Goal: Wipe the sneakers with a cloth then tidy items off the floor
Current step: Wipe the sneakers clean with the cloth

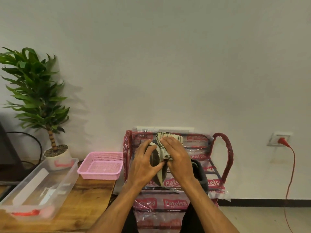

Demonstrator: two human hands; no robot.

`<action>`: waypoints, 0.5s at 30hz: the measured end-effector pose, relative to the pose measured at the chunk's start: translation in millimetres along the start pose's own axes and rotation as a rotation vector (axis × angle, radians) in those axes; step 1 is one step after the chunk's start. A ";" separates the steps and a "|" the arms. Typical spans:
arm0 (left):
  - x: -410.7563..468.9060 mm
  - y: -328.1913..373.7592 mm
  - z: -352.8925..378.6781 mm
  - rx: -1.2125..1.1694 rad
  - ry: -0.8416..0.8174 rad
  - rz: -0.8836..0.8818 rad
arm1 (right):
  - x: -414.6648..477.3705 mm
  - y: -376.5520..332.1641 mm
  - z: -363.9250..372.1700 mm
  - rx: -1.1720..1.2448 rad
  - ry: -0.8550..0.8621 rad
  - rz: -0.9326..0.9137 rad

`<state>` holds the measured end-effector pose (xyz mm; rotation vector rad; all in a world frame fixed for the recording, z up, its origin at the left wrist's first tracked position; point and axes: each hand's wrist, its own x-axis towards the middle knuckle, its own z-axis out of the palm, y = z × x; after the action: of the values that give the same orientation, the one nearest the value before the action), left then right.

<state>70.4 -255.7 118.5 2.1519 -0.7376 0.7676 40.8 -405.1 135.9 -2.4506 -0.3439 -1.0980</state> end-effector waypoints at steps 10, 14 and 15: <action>2.3 5.9 1.3 0.036 0.010 -0.038 | -0.6 -2.3 -3.3 0.081 -0.005 0.104; 6.3 1.7 0.9 -0.011 0.009 -0.063 | 10.4 -19.4 0.0 0.149 -0.043 0.208; 5.7 -1.0 -0.3 -0.034 0.005 -0.068 | 5.7 -22.8 0.2 0.171 -0.043 0.169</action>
<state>74.8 -256.3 122.3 2.1324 -0.6672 0.7195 35.7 -384.7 146.5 -2.3080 -0.2286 -0.9076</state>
